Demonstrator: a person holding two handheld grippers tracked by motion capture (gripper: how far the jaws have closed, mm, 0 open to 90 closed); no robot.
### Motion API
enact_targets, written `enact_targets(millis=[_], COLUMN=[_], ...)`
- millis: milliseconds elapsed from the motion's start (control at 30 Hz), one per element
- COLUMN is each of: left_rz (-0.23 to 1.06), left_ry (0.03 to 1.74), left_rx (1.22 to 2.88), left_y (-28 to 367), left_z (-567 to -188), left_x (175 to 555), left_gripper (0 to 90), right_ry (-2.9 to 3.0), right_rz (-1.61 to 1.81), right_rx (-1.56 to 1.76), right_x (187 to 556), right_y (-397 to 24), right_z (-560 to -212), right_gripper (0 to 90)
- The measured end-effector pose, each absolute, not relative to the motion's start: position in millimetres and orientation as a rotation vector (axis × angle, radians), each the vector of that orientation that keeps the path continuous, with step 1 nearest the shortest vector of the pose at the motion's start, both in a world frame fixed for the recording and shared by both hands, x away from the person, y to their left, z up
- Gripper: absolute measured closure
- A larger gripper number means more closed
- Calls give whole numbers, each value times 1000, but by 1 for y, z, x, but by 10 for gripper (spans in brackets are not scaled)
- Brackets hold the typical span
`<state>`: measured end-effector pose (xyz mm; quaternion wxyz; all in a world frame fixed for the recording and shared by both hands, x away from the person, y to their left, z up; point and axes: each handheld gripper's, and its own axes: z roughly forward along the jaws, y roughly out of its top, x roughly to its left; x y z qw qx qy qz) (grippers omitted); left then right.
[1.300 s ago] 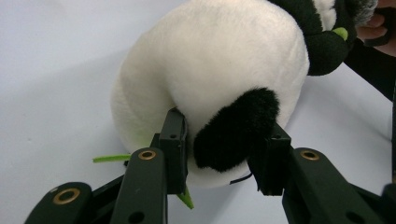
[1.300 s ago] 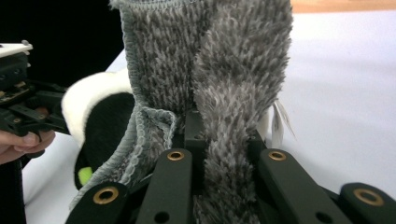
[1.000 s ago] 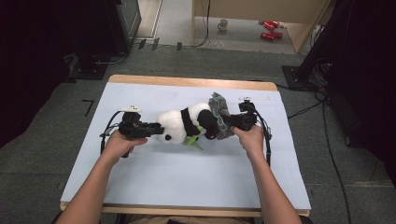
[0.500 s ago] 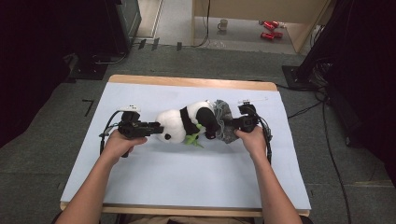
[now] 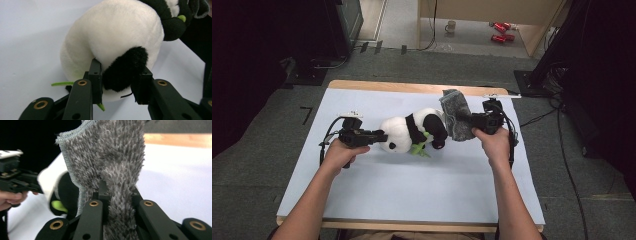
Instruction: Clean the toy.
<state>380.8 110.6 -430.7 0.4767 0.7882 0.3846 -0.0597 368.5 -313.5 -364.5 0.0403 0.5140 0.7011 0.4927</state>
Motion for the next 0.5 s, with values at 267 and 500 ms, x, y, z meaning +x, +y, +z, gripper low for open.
enact_targets(millis=[267,500], left_rz=[-308,-412], left_ry=[874,858], left_rx=[1885,1930], left_y=[112,105], left_z=[-421,-411], left_x=[378,369], left_gripper=[709,708], right_ry=[2172,2256], right_rz=[1583,1586], right_rx=[1447,1323], right_x=[351,336], right_y=[-297,-272], right_z=[-329,-310], right_gripper=[804,803])
